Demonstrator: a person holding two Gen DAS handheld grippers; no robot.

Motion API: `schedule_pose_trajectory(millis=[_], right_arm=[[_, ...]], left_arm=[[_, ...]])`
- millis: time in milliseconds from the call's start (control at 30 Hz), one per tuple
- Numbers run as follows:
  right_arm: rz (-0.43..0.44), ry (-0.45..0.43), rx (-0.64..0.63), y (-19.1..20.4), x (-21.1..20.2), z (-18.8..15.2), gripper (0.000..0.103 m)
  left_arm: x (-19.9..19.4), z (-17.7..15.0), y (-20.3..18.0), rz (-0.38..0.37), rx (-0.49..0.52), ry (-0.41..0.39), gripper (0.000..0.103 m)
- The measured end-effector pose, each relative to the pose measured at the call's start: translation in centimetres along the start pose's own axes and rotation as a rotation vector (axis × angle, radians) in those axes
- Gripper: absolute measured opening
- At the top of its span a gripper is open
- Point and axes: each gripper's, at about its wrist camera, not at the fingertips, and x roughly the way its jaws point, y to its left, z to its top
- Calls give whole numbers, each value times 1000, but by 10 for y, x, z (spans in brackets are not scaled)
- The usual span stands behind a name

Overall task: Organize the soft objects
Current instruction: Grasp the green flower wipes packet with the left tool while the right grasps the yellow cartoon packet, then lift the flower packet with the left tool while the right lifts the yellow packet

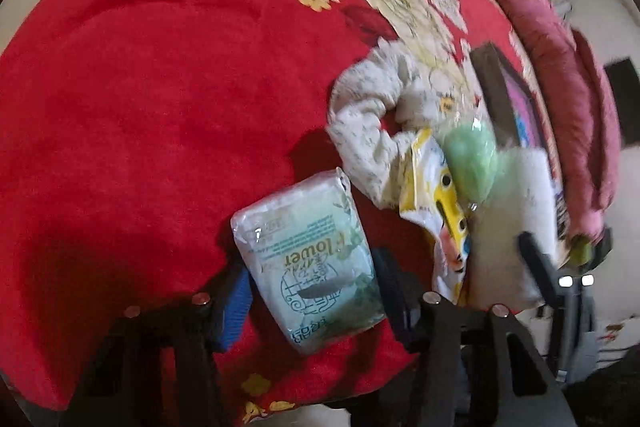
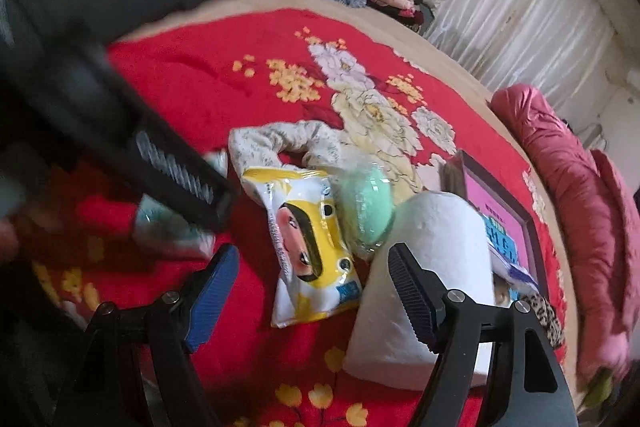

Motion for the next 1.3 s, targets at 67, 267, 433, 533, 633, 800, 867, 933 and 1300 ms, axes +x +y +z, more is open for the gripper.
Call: schedule_pose_trajectory(millis=[67, 267, 433, 533, 633, 800, 867, 933, 1300], right_arm=[[-39, 21, -31, 6, 12, 2, 78], [-55, 60, -67, 10, 46, 0, 59], [-43, 26, -65, 7, 53, 1, 27], [4, 11, 0, -6, 50, 1, 24], [89, -22, 87, -17, 38, 3, 21], [216, -95, 243, -44, 8, 1, 19], [273, -135, 295, -55, -4, 1, 17], [289, -180, 317, -62, -19, 0, 17], [406, -113, 279, -43, -26, -6, 72]], left_arm=[[-6, 3, 8, -28, -23, -11, 57], [-21, 11, 28, -74, -77, -52, 57], [-19, 15, 27, -83, -76, -47, 57], [-20, 17, 23, -88, -73, -49, 57], [-26, 16, 18, -88, -63, -66, 57], [-44, 13, 0, -91, -20, -127, 57], [-51, 12, -8, -63, -5, -156, 57], [-54, 10, -18, -25, 25, -182, 57], [-55, 10, -14, -25, -3, -191, 57]])
